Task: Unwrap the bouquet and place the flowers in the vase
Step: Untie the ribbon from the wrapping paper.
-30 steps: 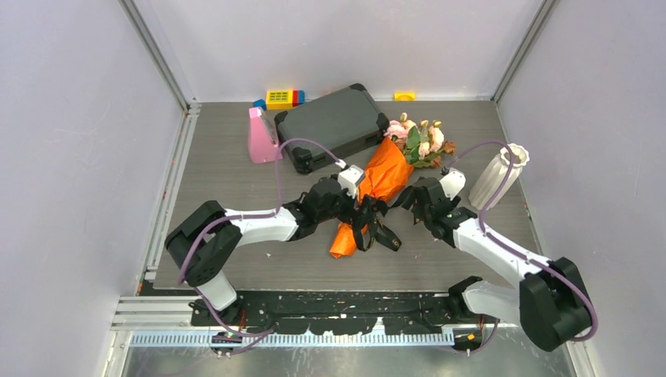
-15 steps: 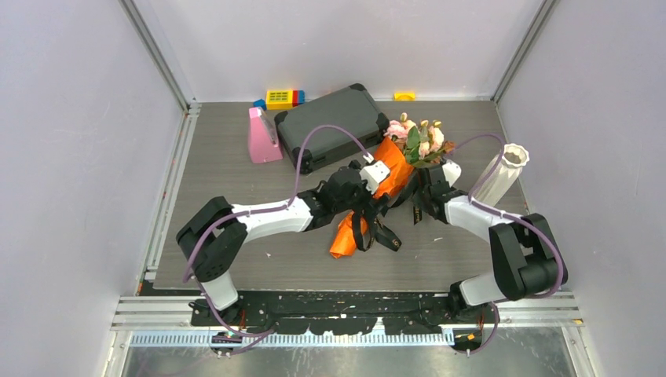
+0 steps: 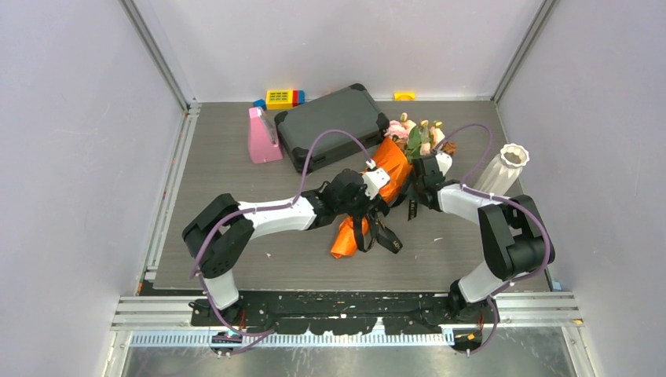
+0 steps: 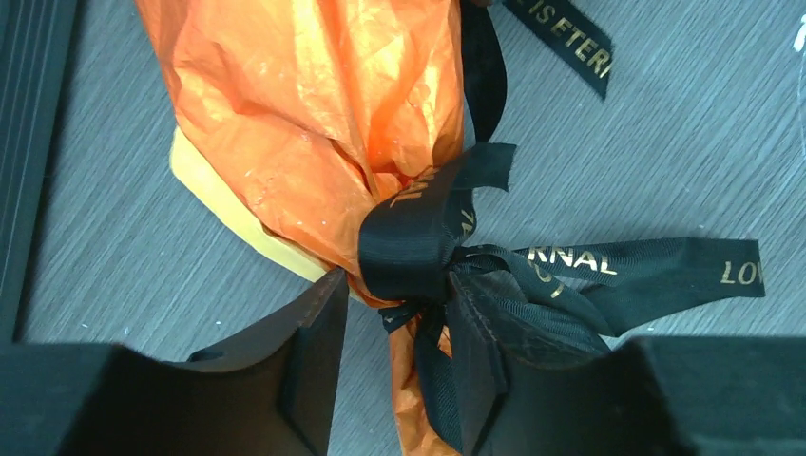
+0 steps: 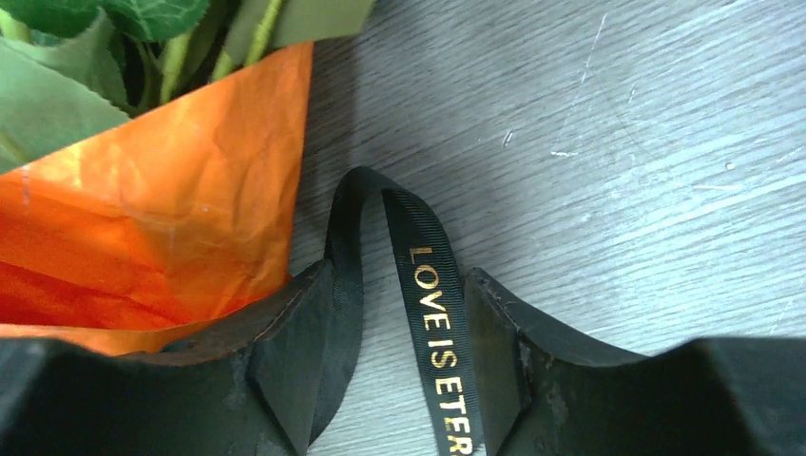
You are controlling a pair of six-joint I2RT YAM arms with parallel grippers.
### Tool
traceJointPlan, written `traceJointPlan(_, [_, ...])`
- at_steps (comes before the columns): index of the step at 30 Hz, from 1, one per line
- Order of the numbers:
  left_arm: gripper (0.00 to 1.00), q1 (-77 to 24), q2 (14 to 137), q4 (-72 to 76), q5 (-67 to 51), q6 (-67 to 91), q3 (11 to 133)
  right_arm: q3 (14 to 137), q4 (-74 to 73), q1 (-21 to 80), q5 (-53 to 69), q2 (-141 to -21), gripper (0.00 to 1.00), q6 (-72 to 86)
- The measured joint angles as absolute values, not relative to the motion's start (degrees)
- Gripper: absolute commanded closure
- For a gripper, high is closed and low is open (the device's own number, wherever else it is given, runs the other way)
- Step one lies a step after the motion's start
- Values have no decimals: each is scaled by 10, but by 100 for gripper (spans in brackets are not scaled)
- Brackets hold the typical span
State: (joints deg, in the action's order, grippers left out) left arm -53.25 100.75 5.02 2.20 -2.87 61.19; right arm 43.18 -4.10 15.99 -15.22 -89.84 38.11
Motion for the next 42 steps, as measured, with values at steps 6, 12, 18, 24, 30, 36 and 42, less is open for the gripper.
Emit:
traceJointPlan(6, [62,-533,1007,53,28,18,620,439,-41,160,-157,-911,74,374])
traceJointPlan(12, [65,-533,1007,73,35,87,620,439,-44,160,-161,-911,98,375])
traceJointPlan(18, [49,-533,1013,115,36,139,620,437,-44,160,-165,-911,100,376])
traceJointPlan(24, [36,-533,1036,126,38,151,620,425,-44,160,-166,-899,100,376])
traceJointPlan(30, [60,-535,1044,118,67,142,624,424,-43,160,-164,-896,100,376])
traceJointPlan(36, [79,-542,1046,108,85,130,635,419,-41,160,-170,-896,100,376])
traceJointPlan(42, [88,-544,1036,102,92,138,634,406,-43,160,-206,-882,100,378])
